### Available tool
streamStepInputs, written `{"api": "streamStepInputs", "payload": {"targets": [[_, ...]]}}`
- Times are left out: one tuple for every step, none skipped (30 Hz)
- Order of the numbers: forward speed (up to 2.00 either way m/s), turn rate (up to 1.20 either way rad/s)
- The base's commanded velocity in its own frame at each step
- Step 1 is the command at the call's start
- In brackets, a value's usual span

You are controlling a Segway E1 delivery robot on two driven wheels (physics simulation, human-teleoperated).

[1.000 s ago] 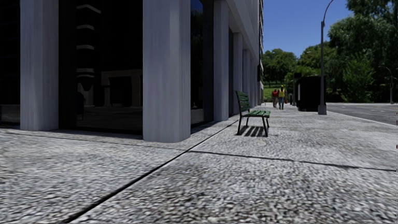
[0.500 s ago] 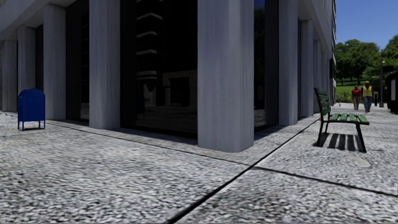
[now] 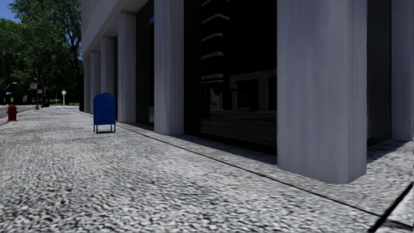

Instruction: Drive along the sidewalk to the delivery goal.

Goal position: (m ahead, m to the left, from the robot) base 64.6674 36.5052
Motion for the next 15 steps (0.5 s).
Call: {"api": "streamStepInputs", "payload": {"targets": [[1.32,0.68],[1.32,0.68],[1.32,0.68],[1.32,0.68],[1.32,0.68],[1.32,0.68],[1.32,0.68],[1.32,0.68],[1.32,0.68],[1.32,0.68],[1.32,0.68],[1.32,0.68],[1.32,0.68],[1.32,0.68],[1.32,0.68]]}}
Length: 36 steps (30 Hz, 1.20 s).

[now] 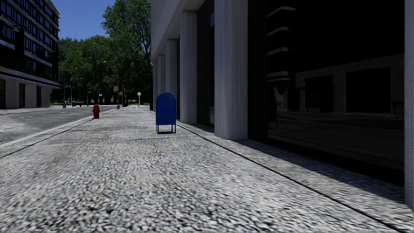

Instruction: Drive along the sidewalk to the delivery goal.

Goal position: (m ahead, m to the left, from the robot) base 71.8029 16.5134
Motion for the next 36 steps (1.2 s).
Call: {"api": "streamStepInputs", "payload": {"targets": [[1.32,0.68],[1.32,0.68],[1.32,0.68],[1.32,0.68],[1.32,0.68],[1.32,0.68],[1.32,0.68],[1.32,0.68],[1.32,0.68],[1.32,0.68],[1.32,0.68],[1.32,0.66],[1.32,0.65],[1.32,0.65],[1.32,0.65],[1.32,0.64],[1.32,0.64],[1.32,0.64],[1.32,0.64],[1.48,0.62],[2.0,0.0],[2.0,0.0],[2.0,0.0],[2.0,0.0],[2.0,0.0],[2.0,0.0],[2.0,0.0],[2.0,0.0],[2.0,0.0],[2.0,0.0],[2.0,0.0],[2.0,0.0],[2.0,0.0],[2.0,0.0],[2.0,0.0],[2.0,0.0]]}}
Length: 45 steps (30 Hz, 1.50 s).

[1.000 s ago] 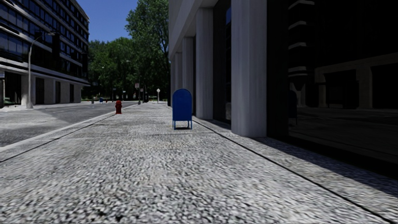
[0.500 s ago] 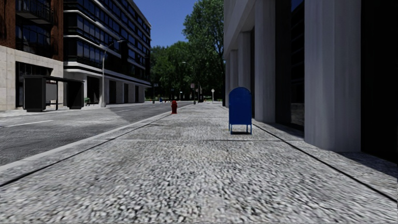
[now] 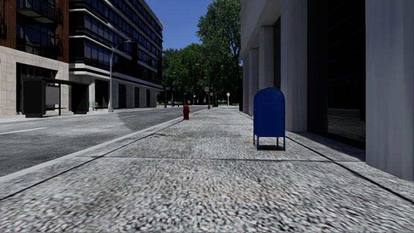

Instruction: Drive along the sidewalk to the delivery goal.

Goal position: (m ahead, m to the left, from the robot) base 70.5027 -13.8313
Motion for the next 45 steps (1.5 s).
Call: {"api": "streamStepInputs", "payload": {"targets": [[2.0,0.0],[2.0,0.0],[2.0,0.0],[2.0,0.0],[2.0,0.0],[2.0,0.0],[2.0,0.0],[2.0,0.0],[2.0,0.0],[2.0,0.0],[2.0,0.0],[2.0,0.0],[2.0,0.0],[2.0,0.0],[2.0,0.0],[2.0,0.0],[2.0,0.0],[2.0,0.0],[2.0,0.0],[2.0,0.0],[2.0,0.0],[2.0,0.0],[2.0,0.0],[2.0,0.0],[2.0,0.0],[2.0,0.0],[2.0,0.0],[2.0,0.0],[2.0,0.0],[2.0,0.0],[2.0,0.0],[2.0,0.0],[2.0,0.0],[2.0,-0.01],[2.0,-0.04],[2.0,-0.06],[2.0,-0.06],[2.0,-0.08],[2.0,-0.09],[2.0,-0.1],[2.0,-0.1],[2.0,-0.1],[2.0,-0.11],[2.0,-0.11],[2.0,-0.11]]}}
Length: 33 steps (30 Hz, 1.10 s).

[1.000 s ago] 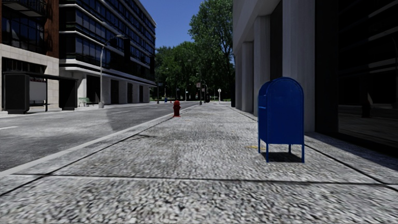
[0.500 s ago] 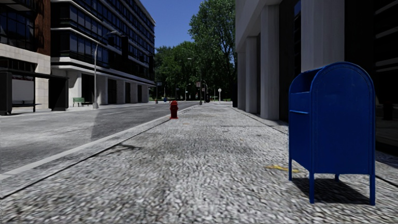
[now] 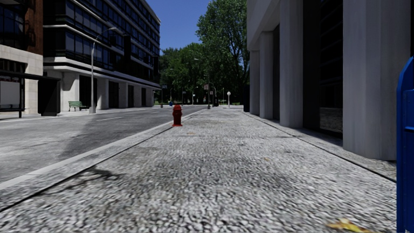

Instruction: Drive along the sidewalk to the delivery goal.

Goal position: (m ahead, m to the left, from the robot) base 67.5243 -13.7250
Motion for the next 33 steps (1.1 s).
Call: {"api": "streamStepInputs", "payload": {"targets": [[2.0,-0.11],[2.0,-0.11],[2.0,-0.11],[2.0,-0.12],[2.0,-0.13],[2.0,-0.13],[2.0,-0.13],[2.0,-0.13],[2.0,-0.13],[2.0,-0.13],[2.0,-0.13],[2.0,-0.14],[2.0,-0.14],[2.0,-0.14],[2.0,-0.14],[2.0,-0.15],[2.0,-0.15],[2.0,-0.15],[2.0,-0.15],[2.0,-0.17],[2.0,-0.17],[2.0,-0.17],[2.0,-0.18],[2.0,-0.18],[2.0,-0.18],[2.0,-0.18],[2.0,-0.18],[2.0,-0.2],[2.0,-0.21],[2.0,-0.22],[2.0,-0.22],[2.0,-0.22],[2.0,-0.22]]}}
